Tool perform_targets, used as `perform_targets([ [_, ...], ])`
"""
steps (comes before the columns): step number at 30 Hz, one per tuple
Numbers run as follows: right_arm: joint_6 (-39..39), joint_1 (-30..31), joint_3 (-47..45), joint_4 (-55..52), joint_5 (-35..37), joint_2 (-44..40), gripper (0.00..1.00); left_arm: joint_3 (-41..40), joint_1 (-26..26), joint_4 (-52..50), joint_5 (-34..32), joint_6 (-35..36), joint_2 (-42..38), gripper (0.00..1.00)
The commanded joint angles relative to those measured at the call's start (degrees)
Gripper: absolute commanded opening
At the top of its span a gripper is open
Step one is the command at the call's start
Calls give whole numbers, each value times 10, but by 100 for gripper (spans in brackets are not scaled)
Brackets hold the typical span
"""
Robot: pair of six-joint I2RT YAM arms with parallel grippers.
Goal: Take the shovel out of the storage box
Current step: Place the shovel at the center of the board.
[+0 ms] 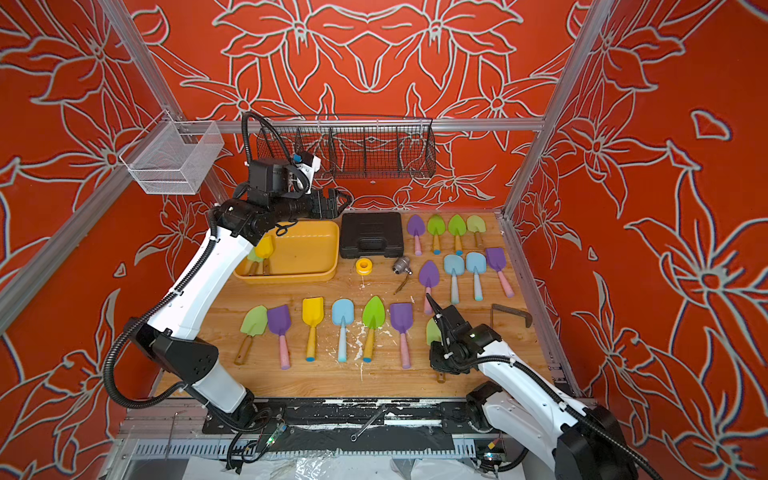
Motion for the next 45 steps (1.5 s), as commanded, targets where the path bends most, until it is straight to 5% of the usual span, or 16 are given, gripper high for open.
perform_targets([
  [1, 3, 4, -11, 26, -7, 15, 0, -6, 9, 6, -11, -7, 5, 97],
  [14, -14, 5, 7, 76, -7, 113, 15, -24, 17, 12, -15, -8, -1, 97],
  [39, 2, 6, 19, 46, 4, 96, 34, -59, 25, 17, -9, -23, -28, 97],
  [45, 2, 6, 57, -4, 9, 53, 57, -59, 37, -8, -29, -52, -34, 97],
])
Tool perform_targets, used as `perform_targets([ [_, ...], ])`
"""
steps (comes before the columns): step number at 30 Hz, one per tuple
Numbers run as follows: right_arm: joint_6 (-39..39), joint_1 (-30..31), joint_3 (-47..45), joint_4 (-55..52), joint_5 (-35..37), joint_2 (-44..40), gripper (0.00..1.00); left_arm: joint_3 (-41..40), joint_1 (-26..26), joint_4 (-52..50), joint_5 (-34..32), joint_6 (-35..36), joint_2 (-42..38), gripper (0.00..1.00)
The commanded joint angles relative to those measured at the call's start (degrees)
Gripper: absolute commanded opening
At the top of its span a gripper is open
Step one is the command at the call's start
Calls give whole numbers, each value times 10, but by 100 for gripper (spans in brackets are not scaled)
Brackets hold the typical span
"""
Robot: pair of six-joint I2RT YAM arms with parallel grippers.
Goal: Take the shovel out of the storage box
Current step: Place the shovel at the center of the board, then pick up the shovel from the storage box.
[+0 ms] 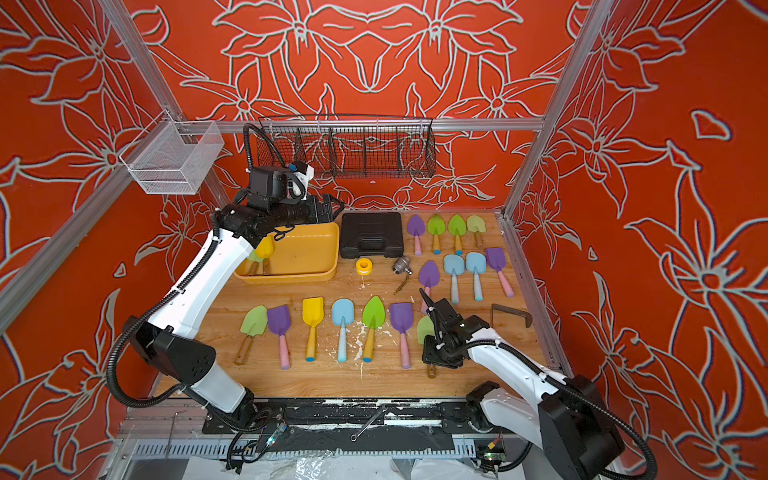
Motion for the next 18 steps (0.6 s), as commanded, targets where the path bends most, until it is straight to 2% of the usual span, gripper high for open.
perform_targets([
  [1, 9, 3, 40, -58, 21, -29, 61, 4, 18, -24, -14, -27, -21, 97],
  [4, 2, 3, 72, -103, 32, -66, 72, 11, 52, -69, -17, -46, -20, 97],
  [9, -44, 3, 157, -142, 51, -106, 82, 39, 131, -189, -45, -34, 7, 98],
  [12, -77, 3, 220, -146, 55, -84, 84, 47, 168, -250, -93, -7, 30, 100],
  [18, -115, 3, 315, -118, 20, -4, 86, 53, 211, -305, -191, 46, 112, 90],
])
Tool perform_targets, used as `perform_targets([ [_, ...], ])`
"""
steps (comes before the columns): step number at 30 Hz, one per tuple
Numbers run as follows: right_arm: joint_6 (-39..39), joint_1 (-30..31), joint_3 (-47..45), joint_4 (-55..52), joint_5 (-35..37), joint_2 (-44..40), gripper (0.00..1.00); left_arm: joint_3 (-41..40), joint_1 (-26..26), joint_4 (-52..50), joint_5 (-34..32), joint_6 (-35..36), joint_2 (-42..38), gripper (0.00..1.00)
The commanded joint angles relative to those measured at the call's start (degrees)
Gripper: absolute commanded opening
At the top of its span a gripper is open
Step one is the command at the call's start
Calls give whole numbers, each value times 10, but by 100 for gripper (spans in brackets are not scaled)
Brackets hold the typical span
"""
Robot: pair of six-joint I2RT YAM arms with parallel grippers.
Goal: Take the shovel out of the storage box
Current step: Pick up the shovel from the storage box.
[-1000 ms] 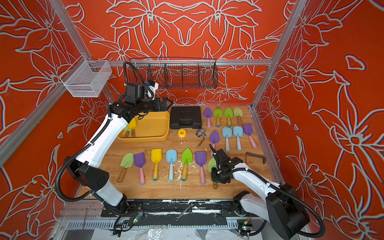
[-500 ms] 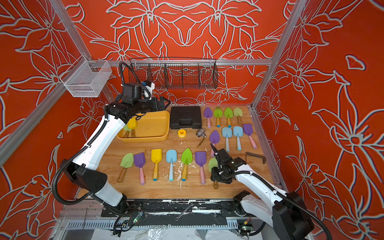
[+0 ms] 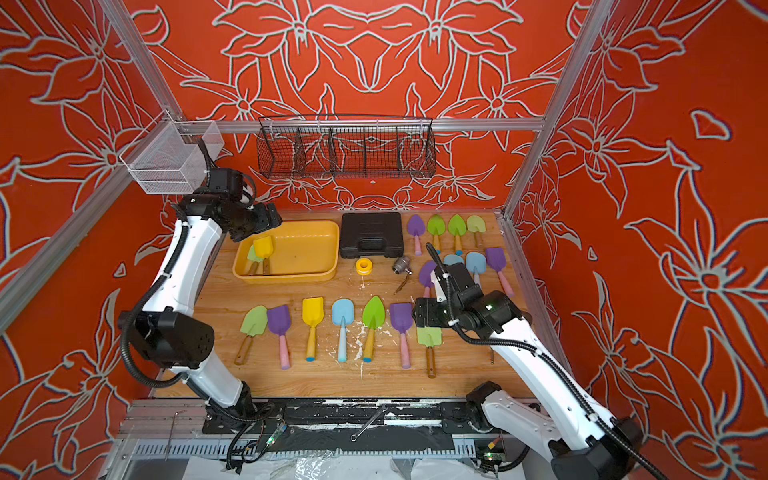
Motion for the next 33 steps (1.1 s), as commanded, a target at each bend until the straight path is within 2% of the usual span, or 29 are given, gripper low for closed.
perform_targets([
  [1, -35, 3, 35, 9, -14, 31, 86, 8, 15, -65, -81, 41, 58, 88],
  [6, -60, 3, 53, 54, -33, 51, 88, 12, 44, -44, -90, 48, 130, 76],
  [8, -66, 3, 58, 58, -42, 60, 88, 19, 55, -28, -70, 51, 158, 73],
  [14, -62, 2, 63, 72, -50, 68, 88, 103, 69, -49, 4, 53, 264, 60],
  [19, -54, 3, 64, 81, -52, 69, 88, 147, 73, -70, -9, 38, 320, 49],
  [24, -47, 3, 66, 85, -47, 70, 88, 145, 77, -68, -30, 34, 342, 45],
  [33, -35, 3, 66, 94, -41, 75, 88, 115, 79, -62, -38, 39, 367, 43],
])
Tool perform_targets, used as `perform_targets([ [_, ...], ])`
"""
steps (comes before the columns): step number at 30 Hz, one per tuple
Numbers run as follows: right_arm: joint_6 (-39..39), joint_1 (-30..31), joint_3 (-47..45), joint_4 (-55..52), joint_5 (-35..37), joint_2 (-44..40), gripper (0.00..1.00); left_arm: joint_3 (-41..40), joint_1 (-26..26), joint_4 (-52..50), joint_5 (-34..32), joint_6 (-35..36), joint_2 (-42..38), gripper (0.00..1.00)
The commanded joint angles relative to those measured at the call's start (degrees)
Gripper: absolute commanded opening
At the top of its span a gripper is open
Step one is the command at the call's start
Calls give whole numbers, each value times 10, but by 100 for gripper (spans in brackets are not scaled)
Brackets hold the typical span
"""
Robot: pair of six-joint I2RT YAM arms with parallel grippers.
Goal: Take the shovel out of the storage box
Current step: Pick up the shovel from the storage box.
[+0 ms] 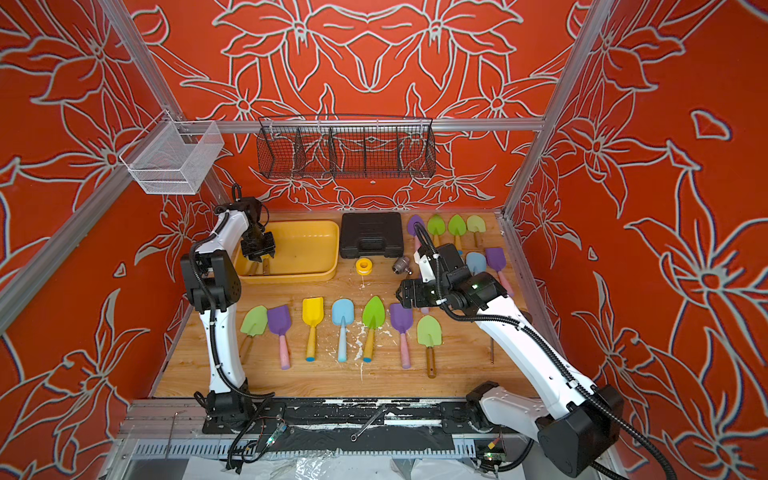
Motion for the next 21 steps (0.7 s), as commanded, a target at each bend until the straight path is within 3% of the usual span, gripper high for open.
perform_targets([
  [1, 11, 2, 18, 8, 4, 4, 88, -7, 4, -17, -6, -1, 26, 43],
  [9, 13, 2, 42, 15, 4, 21, 88, -24, 4, -3, 11, -3, 40, 34],
  [21, 0, 2, 80, 24, 13, 50, 88, -25, 4, -4, 40, 0, -30, 0],
])
